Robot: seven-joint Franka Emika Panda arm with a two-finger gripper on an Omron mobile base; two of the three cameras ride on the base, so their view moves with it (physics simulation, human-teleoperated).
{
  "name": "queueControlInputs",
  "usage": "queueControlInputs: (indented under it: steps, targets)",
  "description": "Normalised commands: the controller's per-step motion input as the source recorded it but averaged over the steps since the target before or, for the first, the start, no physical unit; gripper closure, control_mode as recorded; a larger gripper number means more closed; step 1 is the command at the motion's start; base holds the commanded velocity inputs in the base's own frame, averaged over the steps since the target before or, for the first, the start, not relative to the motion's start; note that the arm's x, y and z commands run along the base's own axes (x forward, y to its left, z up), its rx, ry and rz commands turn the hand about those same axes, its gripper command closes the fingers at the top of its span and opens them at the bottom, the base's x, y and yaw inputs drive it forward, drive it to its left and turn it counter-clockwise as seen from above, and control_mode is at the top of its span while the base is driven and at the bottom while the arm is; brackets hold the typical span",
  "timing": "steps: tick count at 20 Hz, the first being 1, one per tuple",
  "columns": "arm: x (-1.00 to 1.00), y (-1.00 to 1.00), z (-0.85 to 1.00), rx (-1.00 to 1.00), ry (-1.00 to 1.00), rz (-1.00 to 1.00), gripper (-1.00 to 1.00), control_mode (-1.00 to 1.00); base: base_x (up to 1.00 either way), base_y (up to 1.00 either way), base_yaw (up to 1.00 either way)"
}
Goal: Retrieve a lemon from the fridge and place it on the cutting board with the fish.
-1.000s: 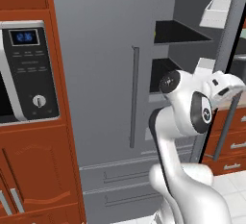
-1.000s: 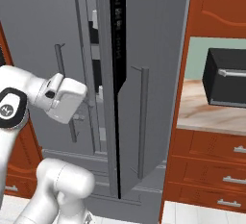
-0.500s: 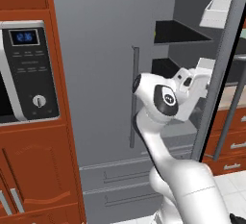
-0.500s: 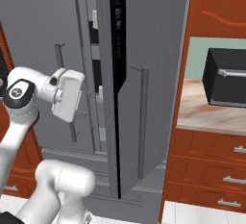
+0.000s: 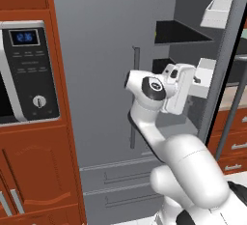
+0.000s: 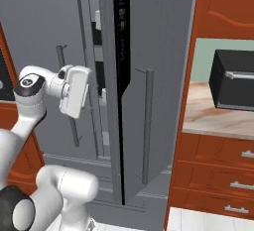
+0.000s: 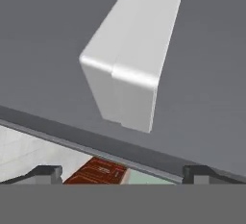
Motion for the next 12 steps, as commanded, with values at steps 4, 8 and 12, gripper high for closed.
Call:
queueControlInputs:
  steps: [4, 8, 12]
  targets:
    - [0.63, 0.0, -0.05, 0.0, 0.0, 0.0, -1.0, -1.0, 0.0, 0.0, 0.0]
    - [0.6, 0.0, -0.01, 0.0, 0.0, 0.0, -1.0, -1.0, 0.0, 0.0, 0.0]
    - [0.37, 0.0, 0.0, 0.0, -0.05, 0.0, -1.0, -1.0, 0.0, 0.0, 0.0]
